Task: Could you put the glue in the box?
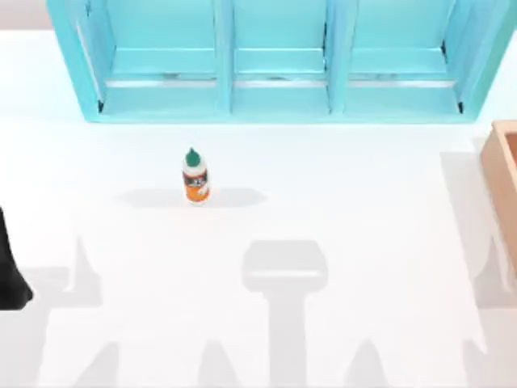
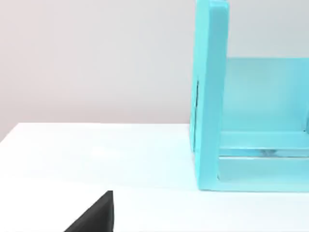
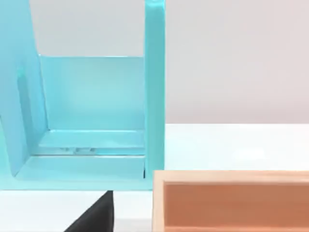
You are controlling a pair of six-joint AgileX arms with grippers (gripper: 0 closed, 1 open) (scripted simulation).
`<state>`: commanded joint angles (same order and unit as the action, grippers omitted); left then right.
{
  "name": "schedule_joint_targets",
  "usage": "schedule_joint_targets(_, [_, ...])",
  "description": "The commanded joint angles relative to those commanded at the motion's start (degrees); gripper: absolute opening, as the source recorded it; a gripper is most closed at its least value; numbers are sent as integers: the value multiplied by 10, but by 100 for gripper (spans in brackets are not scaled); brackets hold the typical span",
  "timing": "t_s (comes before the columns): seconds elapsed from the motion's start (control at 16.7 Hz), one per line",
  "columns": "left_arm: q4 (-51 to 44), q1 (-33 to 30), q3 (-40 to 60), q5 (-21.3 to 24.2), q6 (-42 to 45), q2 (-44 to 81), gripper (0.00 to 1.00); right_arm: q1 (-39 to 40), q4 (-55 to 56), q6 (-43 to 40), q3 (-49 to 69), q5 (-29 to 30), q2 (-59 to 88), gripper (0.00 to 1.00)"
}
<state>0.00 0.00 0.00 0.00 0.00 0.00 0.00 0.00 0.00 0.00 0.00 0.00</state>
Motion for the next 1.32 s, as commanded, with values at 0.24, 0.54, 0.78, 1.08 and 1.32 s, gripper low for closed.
schedule_joint_targets(0.24, [0, 0, 0, 0, 0, 0, 100, 7, 6, 2, 8, 7, 16, 100])
schedule_joint_targets(0.54, [0, 0, 0, 0, 0, 0, 100, 68, 53, 14, 77, 70, 150, 100])
schedule_joint_targets(0.78, [0, 0, 0, 0, 0, 0, 100, 150, 118, 32, 171, 154, 330, 100])
schedule_joint_targets(1.08, [0, 0, 0, 0, 0, 0, 100, 277, 220, 58, 318, 284, 610, 100])
schedule_joint_targets(1.32, [0, 0, 0, 0, 0, 0, 100, 387, 308, 81, 444, 396, 849, 100])
